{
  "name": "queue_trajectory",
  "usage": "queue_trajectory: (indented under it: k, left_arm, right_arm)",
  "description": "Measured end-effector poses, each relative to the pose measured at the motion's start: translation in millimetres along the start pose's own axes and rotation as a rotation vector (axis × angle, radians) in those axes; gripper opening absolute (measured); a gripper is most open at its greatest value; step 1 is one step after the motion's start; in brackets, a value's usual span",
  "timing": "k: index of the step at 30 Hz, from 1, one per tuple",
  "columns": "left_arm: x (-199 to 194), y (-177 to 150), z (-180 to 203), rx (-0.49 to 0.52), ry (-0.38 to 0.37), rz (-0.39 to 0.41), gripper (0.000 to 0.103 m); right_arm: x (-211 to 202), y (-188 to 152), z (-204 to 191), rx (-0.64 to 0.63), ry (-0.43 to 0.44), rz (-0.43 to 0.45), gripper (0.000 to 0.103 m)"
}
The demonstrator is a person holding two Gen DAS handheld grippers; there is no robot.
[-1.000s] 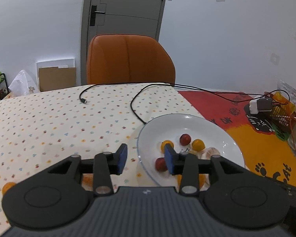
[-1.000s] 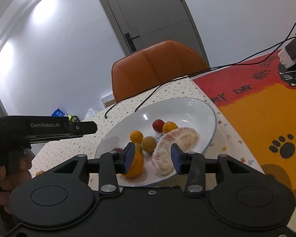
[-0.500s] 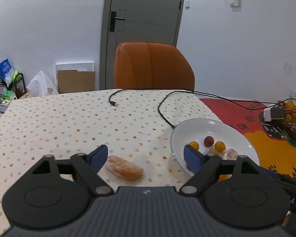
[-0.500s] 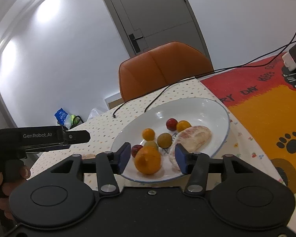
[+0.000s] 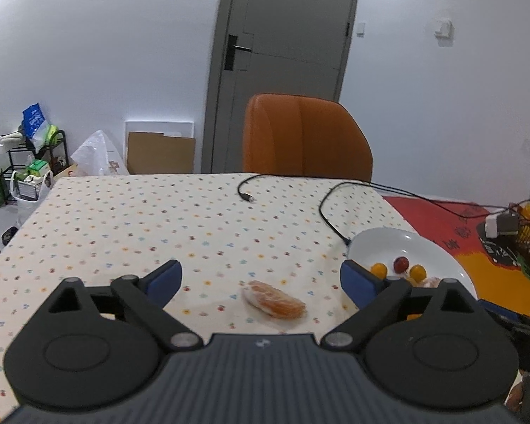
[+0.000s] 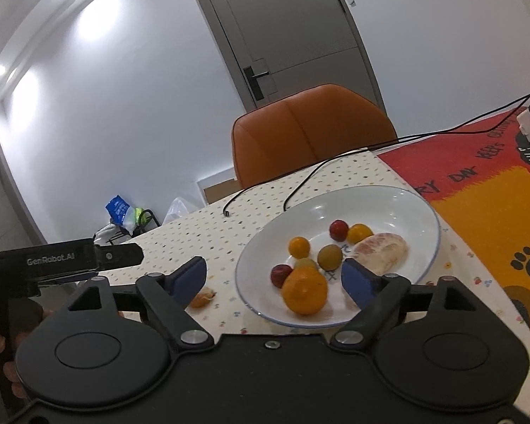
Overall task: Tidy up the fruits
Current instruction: 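Move both tools to the large orange and the peeled pomelo segment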
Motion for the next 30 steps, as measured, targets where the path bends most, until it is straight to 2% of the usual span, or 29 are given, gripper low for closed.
queue_trajectory:
  k: [5,12,30]
  left_arm:
    - [-9.0,2.6,-17.7,-0.035,0.016,0.016,0.097]
    - [-20.7,4.9,-43.4,-0.06,0.041,0.03,0.097]
    - [-12.6,-13.0,-90.5,-0.128,0.084,-0.004,0.097]
  right_arm:
    - [-2.0,0.8,-12.7,-0.018,0.009,0.005,0.094]
    - [-2.1,0.2,-27.1,-0.031,0.018,0.001,0.103]
    - [15.5,-7.9,-58.4,-0.076,0.054,-0.05,0.103]
Point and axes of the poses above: each gripper's, at about its wrist camera, not at the fingertips, and x roughly the way its jaws point, z to its right, y to its top, the point moved 4 cm from there along x, roughly the way its jaws point, and after that the axes turned 1 degree about y, right-handed, at the moved point
